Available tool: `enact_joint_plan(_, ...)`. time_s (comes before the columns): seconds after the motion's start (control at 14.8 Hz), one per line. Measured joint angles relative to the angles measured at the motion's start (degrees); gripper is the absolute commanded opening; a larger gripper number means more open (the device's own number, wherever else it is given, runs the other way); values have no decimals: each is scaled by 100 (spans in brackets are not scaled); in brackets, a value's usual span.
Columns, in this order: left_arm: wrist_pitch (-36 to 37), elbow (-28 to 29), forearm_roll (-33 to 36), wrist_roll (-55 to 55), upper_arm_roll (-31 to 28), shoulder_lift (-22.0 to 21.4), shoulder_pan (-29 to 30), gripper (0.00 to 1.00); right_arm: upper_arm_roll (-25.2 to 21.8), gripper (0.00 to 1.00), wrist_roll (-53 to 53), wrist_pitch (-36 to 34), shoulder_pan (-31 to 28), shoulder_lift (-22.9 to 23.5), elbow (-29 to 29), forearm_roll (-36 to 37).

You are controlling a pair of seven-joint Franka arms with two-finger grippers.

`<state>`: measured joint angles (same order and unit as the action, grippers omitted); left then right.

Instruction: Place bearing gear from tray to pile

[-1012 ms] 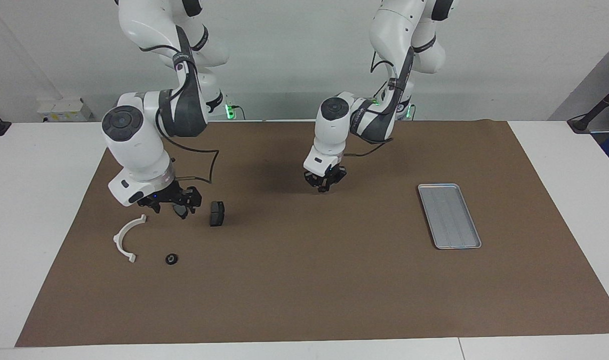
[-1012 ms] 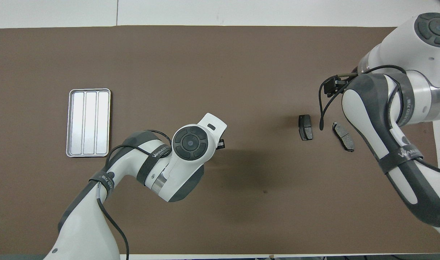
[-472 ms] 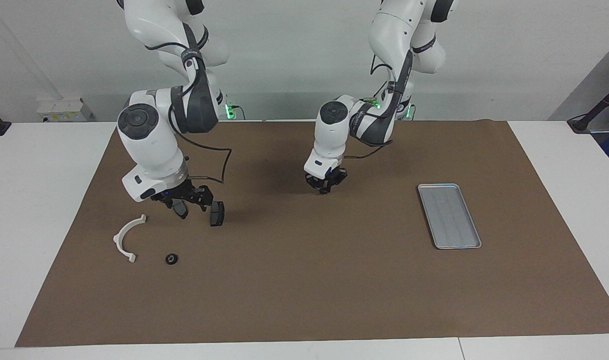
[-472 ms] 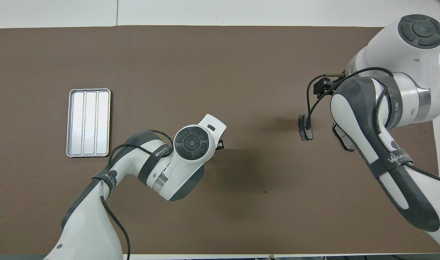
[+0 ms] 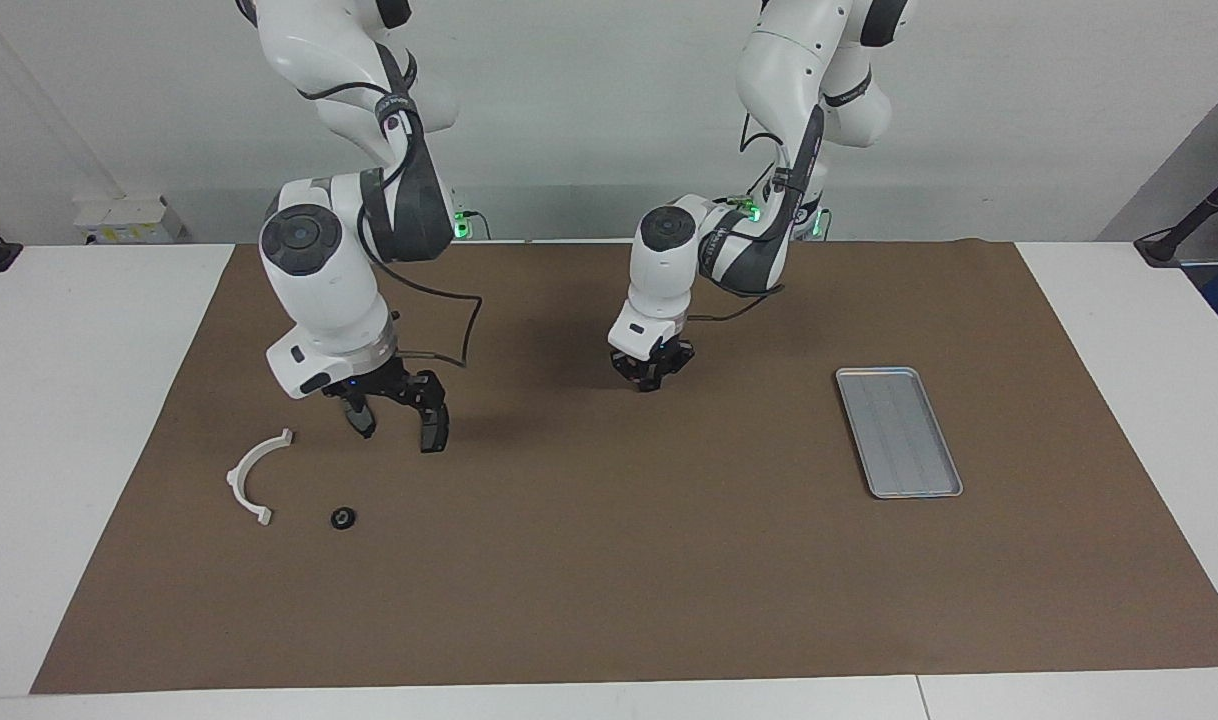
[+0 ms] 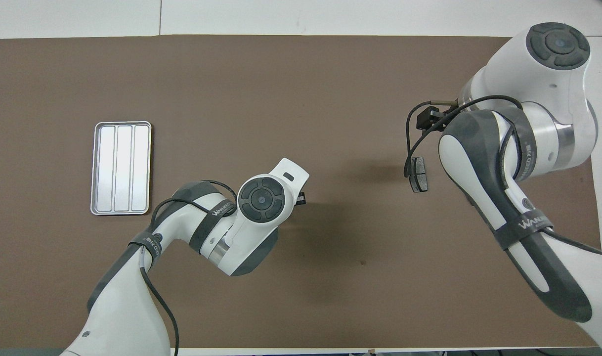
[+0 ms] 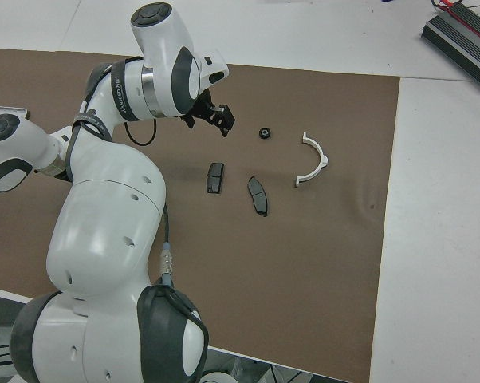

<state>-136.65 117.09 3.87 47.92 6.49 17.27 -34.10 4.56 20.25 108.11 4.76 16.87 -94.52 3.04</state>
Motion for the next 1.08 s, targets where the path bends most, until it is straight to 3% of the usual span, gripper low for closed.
enact_joint_plan(0.13,-45,31,7,0,-16,0,1,68,9,100,25,0,1,0,0,0)
enact_joint_plan(0.27,-62,34,18,0,-29,0,1,97,21,100,34,0,2,0,0,0)
enact_joint_plan(0.61,335,-230,40,0,-63,-69,8,100,26,100,70,0,3,-1,0,0)
enact_joint_plan(0.81,1627,-1203,152,-2,-143,-517,249,100,85,100,235,0,12,-2,0,-1)
enact_joint_plan(1.08,2882,-2372,435,-1077,-210,-1327,1417,100,214,100,842,3,134,-6,1,-7)
